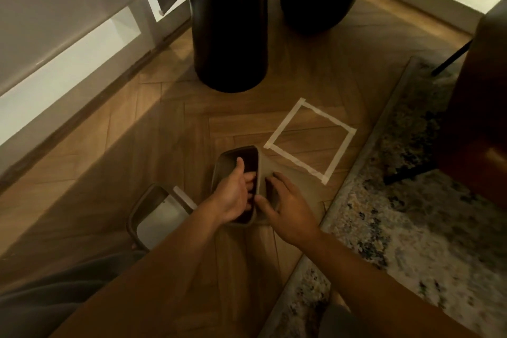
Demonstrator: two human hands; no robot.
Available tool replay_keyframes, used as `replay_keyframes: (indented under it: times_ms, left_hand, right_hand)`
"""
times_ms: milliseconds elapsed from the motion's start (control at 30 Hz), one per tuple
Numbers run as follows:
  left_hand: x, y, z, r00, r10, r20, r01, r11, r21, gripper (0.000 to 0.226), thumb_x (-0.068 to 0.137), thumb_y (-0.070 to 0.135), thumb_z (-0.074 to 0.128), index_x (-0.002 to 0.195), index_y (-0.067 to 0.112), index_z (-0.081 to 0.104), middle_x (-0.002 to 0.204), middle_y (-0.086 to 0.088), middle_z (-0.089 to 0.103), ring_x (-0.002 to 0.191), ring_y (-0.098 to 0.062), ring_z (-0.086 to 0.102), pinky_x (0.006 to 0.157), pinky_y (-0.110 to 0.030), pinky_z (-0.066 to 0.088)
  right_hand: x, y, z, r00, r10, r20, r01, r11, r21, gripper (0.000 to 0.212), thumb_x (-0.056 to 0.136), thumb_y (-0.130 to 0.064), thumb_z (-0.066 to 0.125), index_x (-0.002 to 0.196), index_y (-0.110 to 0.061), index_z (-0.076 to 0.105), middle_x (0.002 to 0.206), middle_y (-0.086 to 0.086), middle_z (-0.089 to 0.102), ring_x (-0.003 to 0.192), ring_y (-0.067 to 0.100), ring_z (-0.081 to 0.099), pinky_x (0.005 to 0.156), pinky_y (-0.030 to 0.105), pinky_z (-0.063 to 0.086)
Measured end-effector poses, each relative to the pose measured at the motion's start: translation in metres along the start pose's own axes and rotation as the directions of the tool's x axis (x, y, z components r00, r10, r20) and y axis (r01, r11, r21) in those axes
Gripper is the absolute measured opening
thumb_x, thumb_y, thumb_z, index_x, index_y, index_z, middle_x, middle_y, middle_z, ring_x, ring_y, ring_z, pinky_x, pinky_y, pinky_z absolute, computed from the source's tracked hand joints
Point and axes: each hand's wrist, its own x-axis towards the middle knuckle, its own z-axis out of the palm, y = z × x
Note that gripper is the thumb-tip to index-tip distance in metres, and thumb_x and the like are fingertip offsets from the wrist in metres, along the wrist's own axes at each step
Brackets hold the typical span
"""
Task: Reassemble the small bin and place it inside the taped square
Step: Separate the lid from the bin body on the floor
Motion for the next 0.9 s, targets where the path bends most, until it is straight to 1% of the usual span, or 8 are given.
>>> replay_keyframes:
  times_ms: [167, 300, 400, 500, 633, 700, 800, 900]
  left_hand:
    - [-0.005, 0.005, 0.027, 0.999, 0.014, 0.037, -0.019, 0.988, 0.156, 0.076, 0.099, 0.070, 0.016, 0.133, 0.019, 0.062, 0.133, -0.013, 0.067, 0.123, -0.033, 0.062, 0.107, -0.046, 0.044]
    - [-0.009, 0.016, 0.029, 0.999, 0.033, 0.036, -0.041, 0.967, 0.251, 0.071, 0.100, 0.067, 0.019, 0.140, 0.020, 0.055, 0.132, -0.007, 0.064, 0.121, -0.032, 0.062, 0.107, -0.048, 0.044]
    - [-0.011, 0.026, 0.021, 0.995, 0.094, -0.013, -0.084, 0.939, 0.335, 0.067, 0.100, 0.066, 0.025, 0.137, 0.020, 0.058, 0.126, -0.004, 0.068, 0.115, -0.027, 0.066, 0.096, -0.041, 0.053]
    - [-0.009, 0.029, 0.012, 0.954, 0.275, -0.123, -0.161, 0.810, 0.564, 0.050, 0.103, 0.059, 0.033, 0.124, 0.026, 0.064, 0.128, -0.004, 0.069, 0.107, -0.016, 0.067, 0.093, -0.037, 0.052]
    - [-0.006, 0.018, -0.015, 0.846, 0.498, -0.190, -0.193, 0.618, 0.762, 0.034, 0.102, 0.053, 0.044, 0.122, 0.032, 0.062, 0.122, 0.008, 0.064, 0.123, -0.019, 0.059, 0.093, -0.028, 0.048]
    - [-0.005, 0.010, -0.028, 0.843, 0.499, -0.203, -0.176, 0.610, 0.773, 0.046, 0.101, 0.055, 0.045, 0.136, 0.029, 0.055, 0.136, 0.001, 0.059, 0.132, -0.023, 0.054, 0.101, -0.034, 0.046]
    - [-0.005, -0.004, -0.043, 0.866, 0.430, -0.254, -0.080, 0.623, 0.778, 0.074, 0.097, 0.065, 0.043, 0.157, 0.025, 0.029, 0.161, -0.005, 0.037, 0.146, -0.028, 0.038, 0.117, -0.049, 0.034]
    - [0.000, -0.019, -0.053, 0.873, 0.371, -0.316, -0.002, 0.651, 0.759, 0.086, 0.095, 0.066, 0.046, 0.162, 0.025, 0.013, 0.167, -0.005, 0.026, 0.151, -0.030, 0.030, 0.121, -0.047, 0.027]
  right_hand:
    - [-0.010, 0.001, -0.007, 0.995, 0.069, -0.070, -0.065, 0.996, 0.057, 0.080, 0.094, -0.065, 0.058, 0.156, -0.016, 0.045, 0.162, 0.006, 0.045, 0.143, 0.022, 0.049, 0.113, 0.042, 0.048]
    - [-0.017, 0.005, -0.012, 0.983, 0.134, -0.129, -0.118, 0.985, 0.128, 0.066, 0.097, -0.052, 0.065, 0.151, -0.017, 0.050, 0.149, 0.000, 0.055, 0.126, 0.015, 0.059, 0.093, 0.025, 0.047]
    - [-0.021, 0.009, -0.017, 0.971, 0.177, -0.158, -0.156, 0.978, 0.138, 0.061, 0.097, -0.054, 0.064, 0.147, -0.020, 0.053, 0.139, -0.001, 0.061, 0.111, 0.011, 0.062, 0.081, 0.025, 0.048]
    - [-0.024, 0.012, -0.022, 0.965, 0.217, -0.149, -0.197, 0.970, 0.143, 0.060, 0.098, -0.056, 0.062, 0.145, -0.020, 0.055, 0.137, 0.001, 0.063, 0.110, 0.015, 0.066, 0.085, 0.033, 0.057]
    - [-0.028, 0.015, -0.028, 0.955, 0.270, -0.125, -0.240, 0.947, 0.212, 0.053, 0.100, -0.054, 0.062, 0.141, -0.019, 0.059, 0.137, 0.001, 0.065, 0.114, 0.016, 0.067, 0.092, 0.041, 0.060]
    - [-0.030, 0.016, -0.029, 0.951, 0.283, -0.125, -0.249, 0.940, 0.233, 0.052, 0.100, -0.054, 0.062, 0.139, -0.020, 0.059, 0.136, 0.000, 0.066, 0.113, 0.014, 0.067, 0.091, 0.039, 0.061]
    - [-0.031, 0.016, -0.028, 0.953, 0.268, -0.140, -0.230, 0.944, 0.238, 0.053, 0.100, -0.054, 0.061, 0.141, -0.019, 0.058, 0.137, 0.001, 0.065, 0.108, 0.010, 0.066, 0.088, 0.036, 0.061]
    - [-0.034, 0.016, -0.027, 0.960, 0.235, -0.150, -0.198, 0.954, 0.224, 0.054, 0.102, -0.052, 0.059, 0.144, -0.019, 0.055, 0.137, 0.002, 0.064, 0.111, 0.015, 0.068, 0.089, 0.039, 0.061]
